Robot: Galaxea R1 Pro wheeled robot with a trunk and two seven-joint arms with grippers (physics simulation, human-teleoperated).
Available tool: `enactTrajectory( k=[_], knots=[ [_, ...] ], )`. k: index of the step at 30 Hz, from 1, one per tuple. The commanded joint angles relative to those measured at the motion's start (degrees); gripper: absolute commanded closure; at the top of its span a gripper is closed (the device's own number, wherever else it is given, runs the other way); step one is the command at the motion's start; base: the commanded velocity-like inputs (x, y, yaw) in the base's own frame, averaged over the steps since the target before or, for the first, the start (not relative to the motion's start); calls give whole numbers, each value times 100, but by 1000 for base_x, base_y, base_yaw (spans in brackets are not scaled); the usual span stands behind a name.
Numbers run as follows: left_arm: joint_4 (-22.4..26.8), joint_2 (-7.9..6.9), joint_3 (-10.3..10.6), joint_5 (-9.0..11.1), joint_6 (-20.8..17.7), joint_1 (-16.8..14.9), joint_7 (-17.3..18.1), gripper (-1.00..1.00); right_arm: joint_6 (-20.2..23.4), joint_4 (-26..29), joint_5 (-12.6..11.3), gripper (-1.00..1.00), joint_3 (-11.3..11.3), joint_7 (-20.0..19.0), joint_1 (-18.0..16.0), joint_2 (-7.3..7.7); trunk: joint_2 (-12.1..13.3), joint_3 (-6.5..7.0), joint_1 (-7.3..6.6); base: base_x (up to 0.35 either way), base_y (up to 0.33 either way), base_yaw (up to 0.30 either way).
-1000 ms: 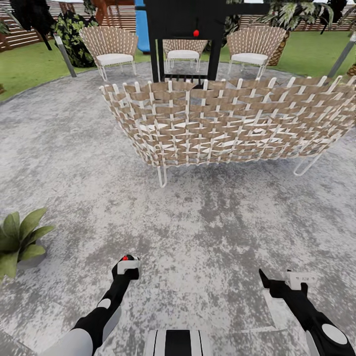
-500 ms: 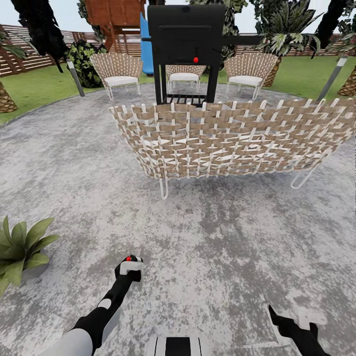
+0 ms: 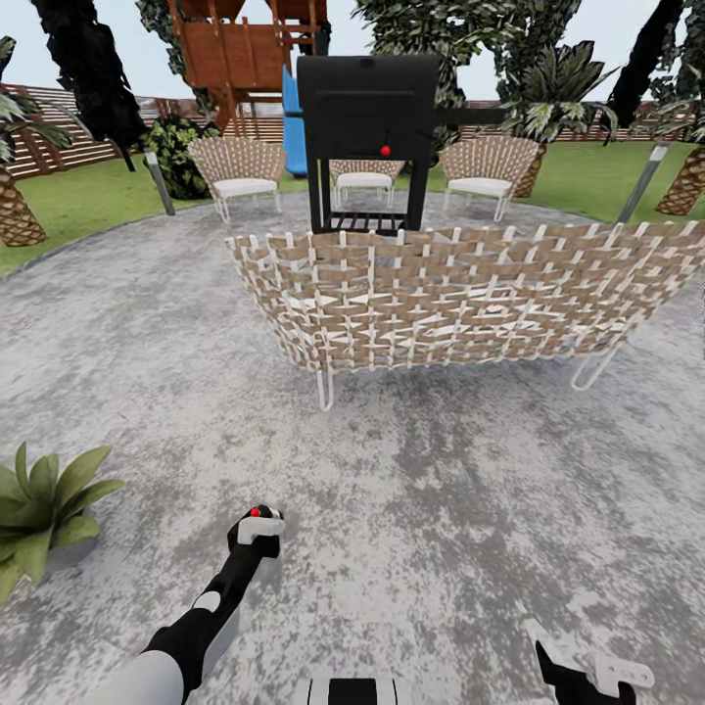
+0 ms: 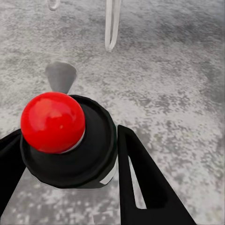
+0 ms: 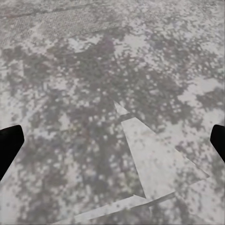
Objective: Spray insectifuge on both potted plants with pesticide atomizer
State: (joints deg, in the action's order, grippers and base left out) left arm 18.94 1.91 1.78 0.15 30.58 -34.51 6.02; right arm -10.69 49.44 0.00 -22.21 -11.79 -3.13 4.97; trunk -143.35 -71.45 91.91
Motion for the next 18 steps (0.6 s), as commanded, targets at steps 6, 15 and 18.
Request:
enactTrajectory(
  k=[6, 15, 18],
  knots=[
    [-5, 4, 7, 2, 18, -3, 5, 100, -38, -92, 8, -100, -20, -47, -4, -4, 7, 130, -16, 0, 0, 0],
    [-13, 10, 66, 2, 18, -3, -3, 100, -39, -99, 0, -100, -20, -17, -4, -22, 252, 304, -156, 0, 0, 177],
    [-13, 11, 74, 2, 18, -3, -4, 100, -43, -101, 0, -100, -20, -16, -4, -22, 373, 360, -222, 0, 0, 274]
  ],
)
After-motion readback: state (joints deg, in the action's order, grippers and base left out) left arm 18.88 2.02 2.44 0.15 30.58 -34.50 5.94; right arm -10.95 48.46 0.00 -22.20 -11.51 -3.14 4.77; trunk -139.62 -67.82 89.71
